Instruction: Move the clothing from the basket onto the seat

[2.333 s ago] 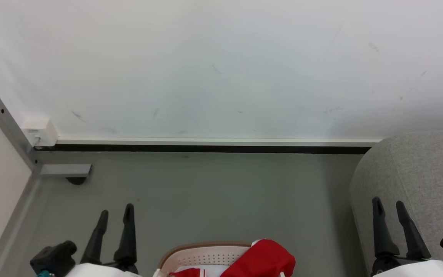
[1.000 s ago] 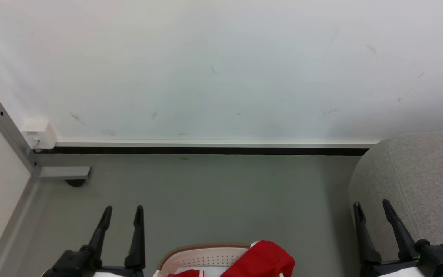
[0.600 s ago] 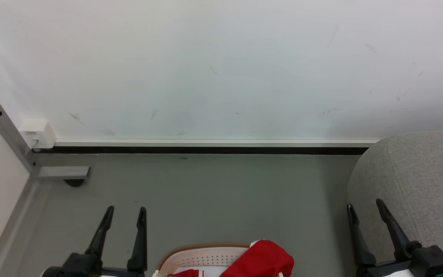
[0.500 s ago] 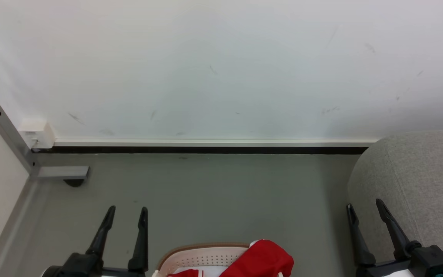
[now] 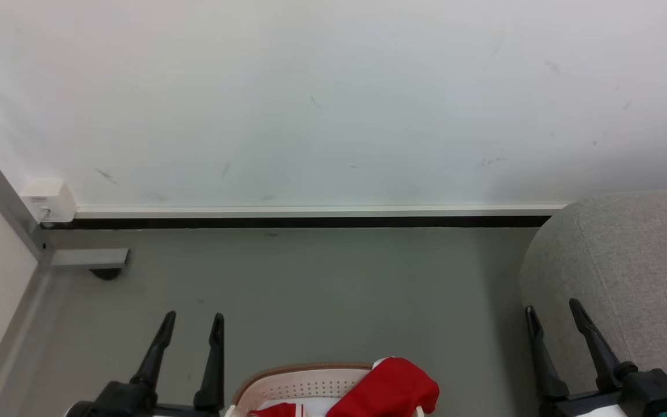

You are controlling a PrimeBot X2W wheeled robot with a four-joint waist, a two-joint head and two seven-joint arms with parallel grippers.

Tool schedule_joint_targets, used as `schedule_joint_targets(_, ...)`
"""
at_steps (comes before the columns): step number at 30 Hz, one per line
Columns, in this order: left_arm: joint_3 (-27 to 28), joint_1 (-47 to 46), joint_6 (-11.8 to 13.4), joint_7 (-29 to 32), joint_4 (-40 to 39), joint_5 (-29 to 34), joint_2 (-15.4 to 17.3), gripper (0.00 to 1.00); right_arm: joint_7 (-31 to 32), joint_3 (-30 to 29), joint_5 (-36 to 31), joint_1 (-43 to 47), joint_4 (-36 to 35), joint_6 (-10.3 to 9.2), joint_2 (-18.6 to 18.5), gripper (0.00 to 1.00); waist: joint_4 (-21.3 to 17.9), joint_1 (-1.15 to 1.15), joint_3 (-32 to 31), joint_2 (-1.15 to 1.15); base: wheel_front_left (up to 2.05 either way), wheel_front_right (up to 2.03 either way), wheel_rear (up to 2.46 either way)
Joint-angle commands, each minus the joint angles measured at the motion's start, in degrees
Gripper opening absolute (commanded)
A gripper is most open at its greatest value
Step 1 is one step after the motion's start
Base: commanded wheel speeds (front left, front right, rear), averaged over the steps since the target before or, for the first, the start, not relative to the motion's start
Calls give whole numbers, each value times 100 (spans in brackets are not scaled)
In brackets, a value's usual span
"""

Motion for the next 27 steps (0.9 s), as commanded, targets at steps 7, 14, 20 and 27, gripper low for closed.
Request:
schedule_joint_targets(7, 7, -10, 6, -4, 43, -110, 15, 100, -20, -42, -27, -47, -2, -12, -30, 100, -136, 0, 136, 0, 0, 0, 0)
schedule_joint_targets(14, -37, -208, -53, -4, 161, -118, 16, 100, -20, -84, 18, -185, -62, -12, -29, 100, -385, 0, 541, 0, 0, 0, 0)
schedule_joint_targets(20, -53, -462, -134, -4, 377, -44, 16, 100, -19, -120, 97, -359, -155, -12, -28, 100, -650, 0, 1054, 0, 0, 0, 0)
schedule_joint_targets(27, -232, -888, -318, -3, 988, 154, 233, 100, -12, -94, 200, -673, -297, -12, -26, 100, -937, 0, 1749, 0, 0, 0, 0)
